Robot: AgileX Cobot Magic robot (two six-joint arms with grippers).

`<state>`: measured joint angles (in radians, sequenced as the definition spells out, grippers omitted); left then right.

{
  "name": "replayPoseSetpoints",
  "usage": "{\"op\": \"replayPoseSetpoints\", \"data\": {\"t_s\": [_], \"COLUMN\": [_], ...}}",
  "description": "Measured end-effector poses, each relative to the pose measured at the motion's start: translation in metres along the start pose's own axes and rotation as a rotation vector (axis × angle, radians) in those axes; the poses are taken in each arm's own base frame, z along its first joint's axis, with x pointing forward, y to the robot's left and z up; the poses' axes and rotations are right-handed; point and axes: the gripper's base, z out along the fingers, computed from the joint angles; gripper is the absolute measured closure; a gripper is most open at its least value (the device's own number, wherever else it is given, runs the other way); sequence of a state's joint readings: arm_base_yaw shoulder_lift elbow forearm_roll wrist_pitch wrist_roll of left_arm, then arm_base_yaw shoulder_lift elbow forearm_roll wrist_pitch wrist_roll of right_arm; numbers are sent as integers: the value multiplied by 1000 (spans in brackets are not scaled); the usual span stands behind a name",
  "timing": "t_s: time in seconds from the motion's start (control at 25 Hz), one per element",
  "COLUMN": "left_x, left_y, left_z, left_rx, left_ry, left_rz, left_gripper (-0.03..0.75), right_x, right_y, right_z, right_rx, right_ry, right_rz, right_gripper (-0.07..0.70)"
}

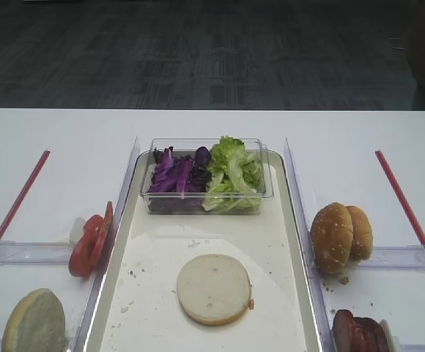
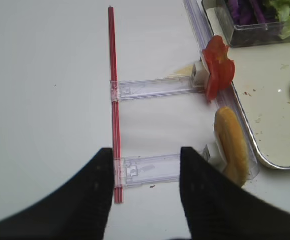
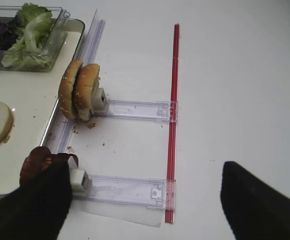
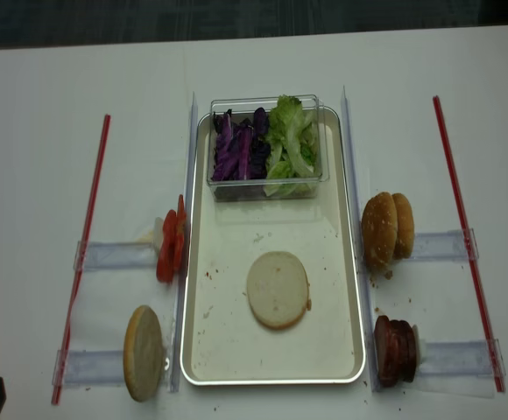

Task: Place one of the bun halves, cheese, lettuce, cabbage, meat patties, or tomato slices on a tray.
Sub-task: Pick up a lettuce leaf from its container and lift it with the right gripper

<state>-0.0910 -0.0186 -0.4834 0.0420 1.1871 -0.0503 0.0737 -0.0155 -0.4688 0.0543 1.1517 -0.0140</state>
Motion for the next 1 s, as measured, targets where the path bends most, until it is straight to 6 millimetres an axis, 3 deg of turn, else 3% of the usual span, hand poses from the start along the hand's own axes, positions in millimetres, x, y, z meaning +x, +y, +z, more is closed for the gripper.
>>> {"op": "replayPoseSetpoints", "data": {"t_s": [0.24,0.44,0.64,1.0], "left_x": [0,0,0,0], "left_y": [0,0,0,0], "left_z": [0,0,0,0], "left_rx": [0,0,0,0], "left_ry": [-2,-2,-2,-2], "left_rz": [0,0,0,0], "left_gripper": [419,419,419,419], "right_x": [-3,-15,-42,-110], "right_y": [0,0,0,-1], "right_z": [4,14,24,55], "right_rx": [-2,-7,2,15], "right_ry": [33,157,283,467], "right_rz": [0,26,82,126], "right_gripper": [18,18,18,18]}}
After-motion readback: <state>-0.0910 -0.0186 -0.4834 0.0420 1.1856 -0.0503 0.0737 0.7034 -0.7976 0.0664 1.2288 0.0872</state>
